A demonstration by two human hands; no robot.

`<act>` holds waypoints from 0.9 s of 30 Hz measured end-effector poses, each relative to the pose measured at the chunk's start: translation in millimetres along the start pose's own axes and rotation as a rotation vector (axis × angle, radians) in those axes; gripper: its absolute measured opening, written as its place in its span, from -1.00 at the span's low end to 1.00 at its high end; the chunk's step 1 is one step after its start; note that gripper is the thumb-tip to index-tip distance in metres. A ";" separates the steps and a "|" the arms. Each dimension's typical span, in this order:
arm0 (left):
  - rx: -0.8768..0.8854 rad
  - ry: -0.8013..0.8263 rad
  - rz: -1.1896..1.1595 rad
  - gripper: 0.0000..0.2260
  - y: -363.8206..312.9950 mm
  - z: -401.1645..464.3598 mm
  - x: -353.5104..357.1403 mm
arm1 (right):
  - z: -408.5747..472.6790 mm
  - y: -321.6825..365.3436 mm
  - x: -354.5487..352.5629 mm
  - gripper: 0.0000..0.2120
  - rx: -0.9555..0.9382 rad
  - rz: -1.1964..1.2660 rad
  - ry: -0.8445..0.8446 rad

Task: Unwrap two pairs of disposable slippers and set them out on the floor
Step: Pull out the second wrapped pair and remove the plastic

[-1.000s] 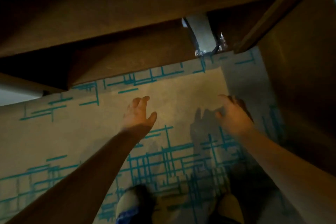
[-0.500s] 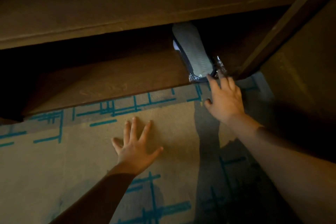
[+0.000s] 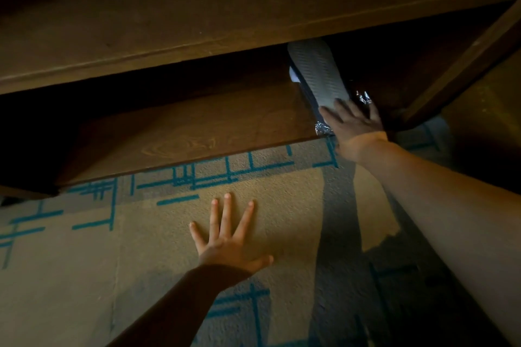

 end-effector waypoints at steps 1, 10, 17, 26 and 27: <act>-0.007 0.001 -0.002 0.00 0.6 1.8 1.7 | 1.1 -0.1 1.6 -0.09 -0.001 0.017 -0.001; -0.022 0.007 -0.015 0.02 1.1 3.9 2.1 | -38.8 13.4 19.5 -0.27 -0.115 -0.067 -0.184; -0.020 0.023 0.004 -0.02 -8.0 -9.1 -12.3 | -128.8 45.7 57.8 -0.28 -0.241 -0.023 -0.174; 0.033 -0.069 -0.140 -0.13 -34.0 -73.6 47.1 | -233.8 51.4 117.0 -0.31 -0.277 0.251 0.042; 0.042 -0.108 -0.168 -0.17 -39.1 -81.3 52.5 | -243.5 50.4 121.5 -0.29 -0.272 0.269 0.041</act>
Point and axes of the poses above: each hand's wrist, its own z-axis towards the middle knuckle, its own x-axis out of the palm, y = z × x, the point moved 4 cm from there along z, towards the middle knuckle, and after that the axes turned 1 degree about -z, right-handed, at the moved point
